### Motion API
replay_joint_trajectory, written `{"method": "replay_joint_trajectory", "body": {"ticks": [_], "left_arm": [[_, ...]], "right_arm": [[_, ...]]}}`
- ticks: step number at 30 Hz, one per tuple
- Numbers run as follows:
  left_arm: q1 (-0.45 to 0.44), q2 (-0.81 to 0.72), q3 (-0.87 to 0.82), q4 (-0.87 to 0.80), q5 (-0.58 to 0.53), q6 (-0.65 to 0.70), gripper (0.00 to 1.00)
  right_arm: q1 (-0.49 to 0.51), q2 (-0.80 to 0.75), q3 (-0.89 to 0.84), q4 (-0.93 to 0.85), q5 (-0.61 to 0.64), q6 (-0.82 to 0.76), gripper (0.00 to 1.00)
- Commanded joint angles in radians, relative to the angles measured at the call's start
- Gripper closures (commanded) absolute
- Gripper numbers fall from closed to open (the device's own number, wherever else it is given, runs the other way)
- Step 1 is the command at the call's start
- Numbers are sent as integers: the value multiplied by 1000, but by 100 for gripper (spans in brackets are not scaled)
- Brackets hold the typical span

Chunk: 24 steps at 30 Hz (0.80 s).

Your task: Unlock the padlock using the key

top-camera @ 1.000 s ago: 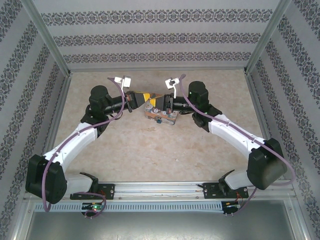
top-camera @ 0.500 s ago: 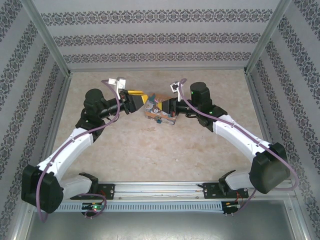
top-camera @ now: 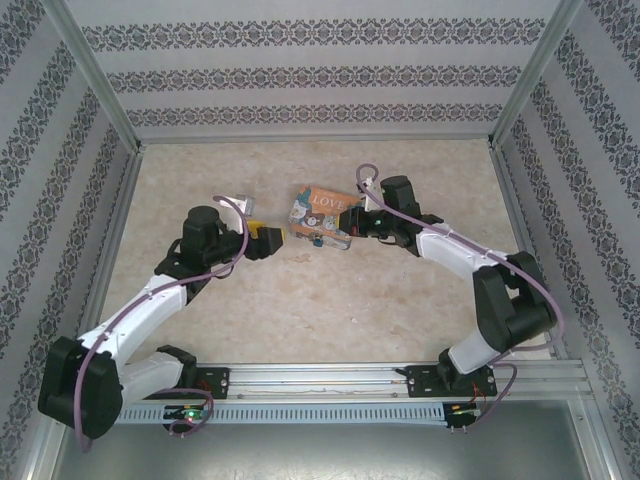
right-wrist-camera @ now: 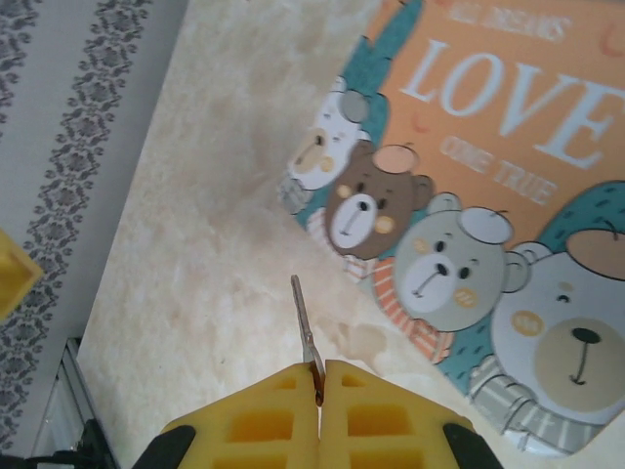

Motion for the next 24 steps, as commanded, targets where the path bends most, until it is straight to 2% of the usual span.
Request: {"method": "replay_joint_trajectory", "body": {"ticks": [1,13,24], "left_arm": [[-8,39,-4,9,14,10,25],[-29,161,-44,164,23,-63,24],[-30,197,-41,137,20,-43,24]], "right_arm": [[-16,31,-4,106,-28,58,100],[-49,174,42,185,-101,98,100],[-43,258,38,199,-103,96,100]]}}
